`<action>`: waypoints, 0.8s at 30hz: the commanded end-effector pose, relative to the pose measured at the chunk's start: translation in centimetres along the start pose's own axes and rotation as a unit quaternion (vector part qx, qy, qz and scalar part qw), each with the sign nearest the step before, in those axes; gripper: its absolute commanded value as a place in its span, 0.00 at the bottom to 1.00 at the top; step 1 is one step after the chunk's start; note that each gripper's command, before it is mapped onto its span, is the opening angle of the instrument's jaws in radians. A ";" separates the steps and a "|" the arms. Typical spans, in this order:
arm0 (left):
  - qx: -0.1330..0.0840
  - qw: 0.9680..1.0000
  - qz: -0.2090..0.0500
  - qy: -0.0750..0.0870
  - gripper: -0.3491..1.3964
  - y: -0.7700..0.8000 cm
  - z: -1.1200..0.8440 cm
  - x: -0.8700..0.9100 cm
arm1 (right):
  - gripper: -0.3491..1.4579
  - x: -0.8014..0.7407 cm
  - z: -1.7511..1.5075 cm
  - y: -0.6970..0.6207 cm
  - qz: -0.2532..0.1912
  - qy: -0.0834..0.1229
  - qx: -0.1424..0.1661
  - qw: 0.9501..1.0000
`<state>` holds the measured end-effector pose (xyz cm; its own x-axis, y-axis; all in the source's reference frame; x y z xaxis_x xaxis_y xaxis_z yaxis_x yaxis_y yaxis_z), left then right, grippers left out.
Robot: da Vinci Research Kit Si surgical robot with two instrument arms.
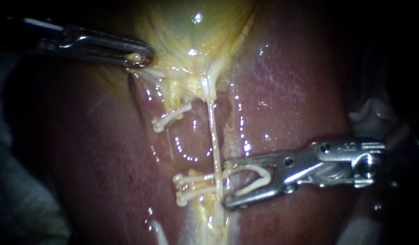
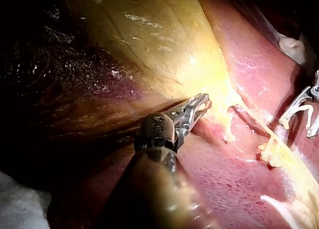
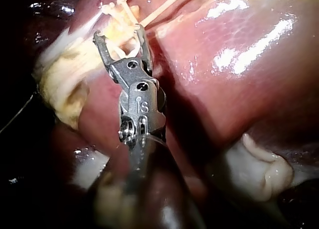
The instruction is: Clipping first clip right tube
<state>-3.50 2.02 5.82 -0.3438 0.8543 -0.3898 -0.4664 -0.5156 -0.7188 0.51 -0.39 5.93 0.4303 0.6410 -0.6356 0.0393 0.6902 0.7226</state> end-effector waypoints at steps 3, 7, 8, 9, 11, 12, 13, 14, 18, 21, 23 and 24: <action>0.000 1.000 0.000 0.000 0.00 0.00 0.00 0.00 | 0.47 -0.03 -0.04 0.05 0.000 0.000 -0.001 1.000; 0.000 1.000 0.000 0.000 0.00 0.00 0.00 0.00 | 0.47 -0.08 -0.06 0.13 0.008 0.000 -0.002 1.000; 0.000 1.000 0.000 0.000 0.00 0.00 0.00 0.00 | 0.47 -0.09 -0.06 0.15 0.011 0.000 -0.003 1.000; 0.000 1.000 0.000 0.000 0.00 0.00 0.00 0.00 | 0.47 -0.10 -0.07 0.17 0.011 0.000 -0.003 1.000; 0.000 1.000 0.000 0.000 0.00 0.00 0.00 0.00 | 0.47 -0.11 -0.07 0.20 0.013 0.000 -0.003 1.000; 0.000 1.000 0.000 0.000 0.00 0.00 0.00 0.00 | 0.47 -0.13 -0.07 0.22 0.016 0.000 -0.004 1.000; 0.000 1.000 0.000 0.000 0.00 0.00 0.00 0.00 | 0.47 -0.14 -0.07 0.24 0.019 0.000 -0.004 1.000; 0.000 1.000 0.000 0.000 0.00 0.00 0.00 0.00 | 0.47 -0.15 -0.07 0.25 0.018 0.000 -0.004 1.000; 0.000 1.000 0.000 0.000 0.00 0.00 0.00 0.00 | 0.47 -0.23 -0.02 0.33 0.025 0.000 -0.006 1.000; 0.000 1.000 0.000 0.000 0.00 0.00 0.00 0.00 | 0.47 -0.30 0.02 0.40 0.031 -0.001 -0.008 0.999; 0.000 1.000 0.000 0.000 0.00 0.00 0.00 0.00 | 0.47 -0.34 0.04 0.44 0.033 -0.001 -0.009 0.999; 0.000 1.000 0.000 0.000 0.00 0.00 0.00 0.00 | 0.47 -0.37 0.06 0.48 0.035 -0.001 -0.010 0.999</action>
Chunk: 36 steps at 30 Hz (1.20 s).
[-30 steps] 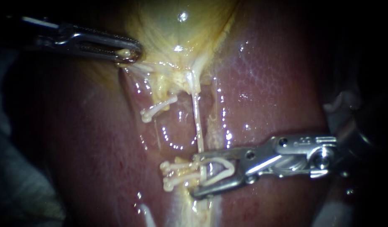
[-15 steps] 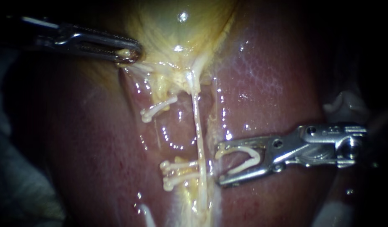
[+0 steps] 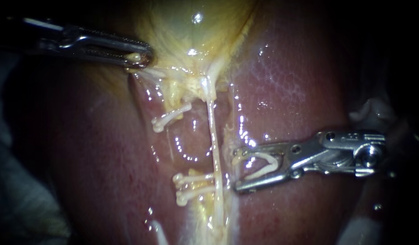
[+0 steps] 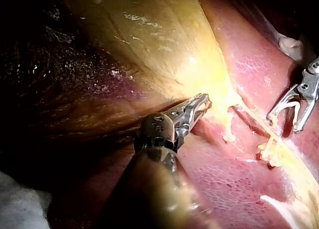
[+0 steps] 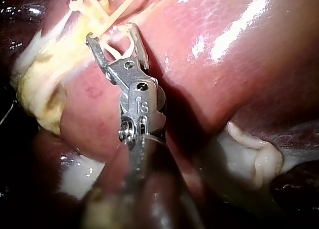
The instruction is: Clipping first clip right tube
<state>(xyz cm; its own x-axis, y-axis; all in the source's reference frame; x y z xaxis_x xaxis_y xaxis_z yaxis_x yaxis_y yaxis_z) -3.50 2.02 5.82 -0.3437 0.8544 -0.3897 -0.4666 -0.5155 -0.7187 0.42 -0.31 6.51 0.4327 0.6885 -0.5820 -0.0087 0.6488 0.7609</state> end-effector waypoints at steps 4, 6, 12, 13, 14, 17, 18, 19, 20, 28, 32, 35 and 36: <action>0.000 1.000 0.000 0.000 0.00 0.00 0.00 0.00 | 0.47 -0.06 0.07 0.10 0.006 0.000 -0.003 1.000; 0.000 1.000 0.000 0.000 0.00 0.00 0.00 0.00 | 0.47 -0.08 0.12 0.13 0.008 0.000 -0.004 1.000; 0.000 1.000 0.000 0.000 0.00 0.00 0.00 0.00 | 0.47 -0.15 0.28 0.16 0.014 0.003 -0.008 1.000; 0.000 1.000 0.000 0.000 0.00 0.00 0.00 0.00 | 0.47 -0.15 0.31 0.16 0.014 0.004 -0.007 1.000; 0.000 1.000 0.000 0.000 0.00 0.00 0.00 0.00 | 0.47 -0.14 0.32 0.16 0.017 0.006 -0.006 1.000; 0.000 1.000 0.000 0.000 0.00 0.00 0.00 0.00 | 0.47 -0.12 0.36 0.16 0.021 0.013 -0.002 1.000; 0.000 1.000 0.000 0.000 0.00 0.00 0.00 0.00 | 0.47 -0.12 0.38 0.16 0.024 0.017 -0.001 1.000; 0.000 1.000 0.000 0.000 0.00 0.00 0.00 0.00 | 0.47 -0.11 0.39 0.16 0.027 0.021 0.002 0.999; 0.000 1.000 0.000 0.000 0.00 0.00 0.00 0.00 | 0.47 -0.10 0.41 0.16 0.027 0.025 0.004 0.999; 0.000 1.000 0.000 0.000 0.00 0.01 0.00 0.00 | 0.47 -0.03 0.54 0.09 0.043 0.051 0.021 0.998; 0.000 1.000 0.000 0.000 0.00 0.01 0.00 0.00 | 0.47 0.02 0.56 0.05 0.051 0.065 0.029 0.996; 0.000 1.000 0.000 0.000 0.00 0.01 0.00 0.00 | 0.47 0.06 0.55 0.01 0.058 0.075 0.036 0.995; 0.000 1.000 0.000 0.000 0.00 0.01 0.00 0.00 | 0.47 0.09 0.54 -0.01 0.059 0.080 0.041 0.994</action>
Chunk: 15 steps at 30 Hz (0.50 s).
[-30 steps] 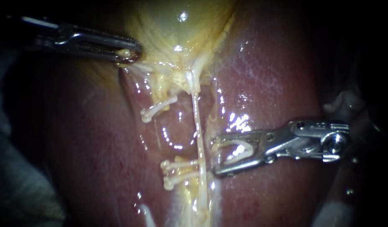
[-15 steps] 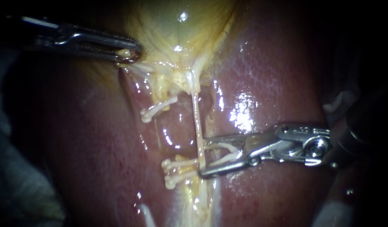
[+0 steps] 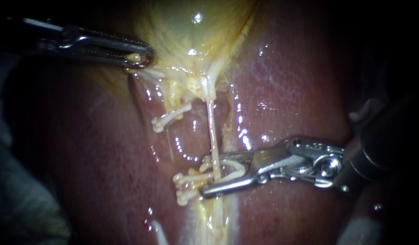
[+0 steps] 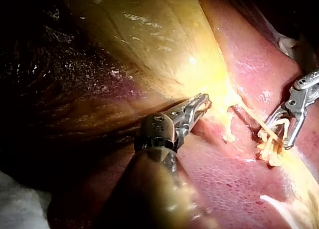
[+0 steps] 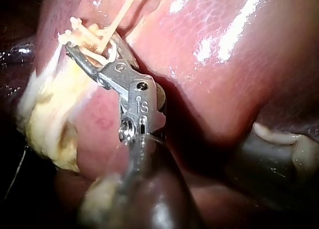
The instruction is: Clipping first clip right tube
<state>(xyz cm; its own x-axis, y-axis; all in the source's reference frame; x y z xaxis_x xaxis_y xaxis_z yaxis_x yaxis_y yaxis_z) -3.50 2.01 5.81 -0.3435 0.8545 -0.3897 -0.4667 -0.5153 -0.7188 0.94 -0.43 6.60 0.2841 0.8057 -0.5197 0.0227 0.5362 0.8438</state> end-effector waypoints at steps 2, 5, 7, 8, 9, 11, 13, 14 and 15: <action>0.000 1.000 0.000 0.000 0.00 0.00 0.00 0.00 | 0.47 0.05 -0.01 -0.05 0.004 0.002 0.008 1.000; 0.000 1.000 0.000 0.000 0.00 0.00 0.00 0.00 | 0.47 0.10 0.00 -0.13 0.014 0.005 0.020 1.000; 0.000 1.000 0.000 0.000 0.00 0.00 0.00 0.00 | 0.46 0.11 0.01 -0.19 0.015 0.004 0.028 0.999; 0.000 1.000 0.000 0.000 0.00 0.00 0.00 0.00 | 0.46 0.11 0.02 -0.22 0.017 0.002 0.031 0.999; 0.000 1.000 0.000 0.000 0.00 0.00 0.00 0.00 | 0.46 0.11 0.03 -0.25 0.017 0.000 0.034 0.999; 0.000 1.000 0.000 0.000 0.00 0.00 0.00 0.00 | 0.46 0.11 0.04 -0.28 0.015 -0.004 0.040 0.999; 0.000 1.000 0.000 0.000 0.00 0.00 0.00 0.00 | 0.45 0.11 0.07 -0.31 0.013 -0.006 0.048 0.999; 0.000 1.000 0.000 0.000 0.00 0.00 0.00 0.00 | 0.44 0.12 0.08 -0.33 0.013 -0.007 0.051 0.999; 0.000 1.000 0.000 0.000 0.00 0.00 0.00 0.00 | 0.44 0.12 0.09 -0.35 0.015 -0.008 0.056 0.998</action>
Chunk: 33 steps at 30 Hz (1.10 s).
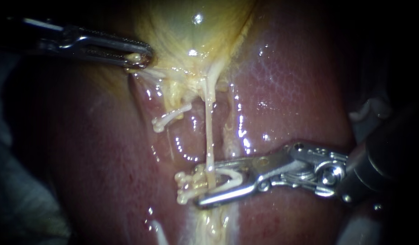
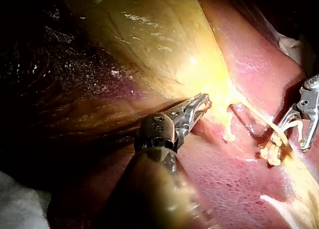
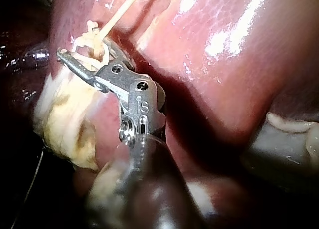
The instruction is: Clipping first clip right tube
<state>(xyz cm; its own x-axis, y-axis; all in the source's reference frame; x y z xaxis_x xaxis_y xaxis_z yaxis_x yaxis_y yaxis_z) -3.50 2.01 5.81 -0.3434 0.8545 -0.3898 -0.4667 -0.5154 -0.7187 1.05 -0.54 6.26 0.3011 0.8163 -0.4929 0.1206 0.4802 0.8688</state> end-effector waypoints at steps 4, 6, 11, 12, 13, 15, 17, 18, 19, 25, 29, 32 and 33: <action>0.000 1.000 0.000 0.000 0.00 0.00 0.00 0.00 | 0.42 0.03 0.05 -0.07 0.002 -0.005 0.013 1.000; 0.000 1.000 0.000 0.000 0.00 0.00 0.00 0.00 | 0.41 0.05 0.06 -0.09 0.005 -0.007 0.017 1.000; 0.000 1.000 0.000 0.000 0.00 0.00 0.00 0.00 | 0.31 0.12 0.06 -0.14 0.024 -0.010 0.022 0.999; 0.000 1.000 0.000 0.000 0.00 0.00 0.00 0.00 | 0.29 0.13 0.06 -0.14 0.027 -0.010 0.022 0.999; 0.000 1.000 0.000 0.000 0.00 0.00 0.00 0.00 | 0.25 0.14 0.05 -0.15 0.033 -0.010 0.022 0.999; 0.000 1.000 0.000 0.000 0.00 0.00 0.00 0.00 | 0.20 0.16 0.04 -0.15 0.037 -0.009 0.020 0.999; 0.000 1.000 0.000 0.000 0.00 0.00 0.00 0.00 | 0.14 0.17 0.03 -0.15 0.046 -0.009 0.020 0.999; 0.000 1.000 0.000 0.000 0.00 0.00 0.00 0.00 | 0.11 0.17 0.02 -0.15 0.052 -0.009 0.020 0.998; 0.000 1.000 0.000 0.000 0.00 0.00 0.00 0.00 | 0.05 0.16 0.02 -0.16 0.058 -0.008 0.018 0.998; 0.000 1.000 0.000 0.000 0.00 -0.01 0.00 0.00 | 0.00 0.15 -0.01 -0.14 0.078 -0.002 0.011 0.997; 0.000 1.000 0.000 0.000 0.00 -0.01 0.00 0.00 | 0.00 0.13 -0.02 -0.14 0.078 -0.008 0.007 0.997; 0.000 1.000 0.000 0.000 0.00 -0.01 0.00 0.00 | 0.00 0.13 -0.02 -0.13 0.078 -0.008 0.006 0.997; 0.000 1.000 0.000 0.000 0.00 -0.01 0.00 0.00 | 0.00 0.13 -0.02 -0.13 0.078 -0.008 0.006 0.997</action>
<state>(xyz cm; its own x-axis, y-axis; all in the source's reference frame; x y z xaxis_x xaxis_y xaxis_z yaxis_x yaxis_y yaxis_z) -3.50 2.02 5.81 -0.3437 0.8544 -0.3897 -0.4666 -0.5155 -0.7187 1.05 -0.48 6.08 0.3326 0.8750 -0.3518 0.0839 0.3442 0.9352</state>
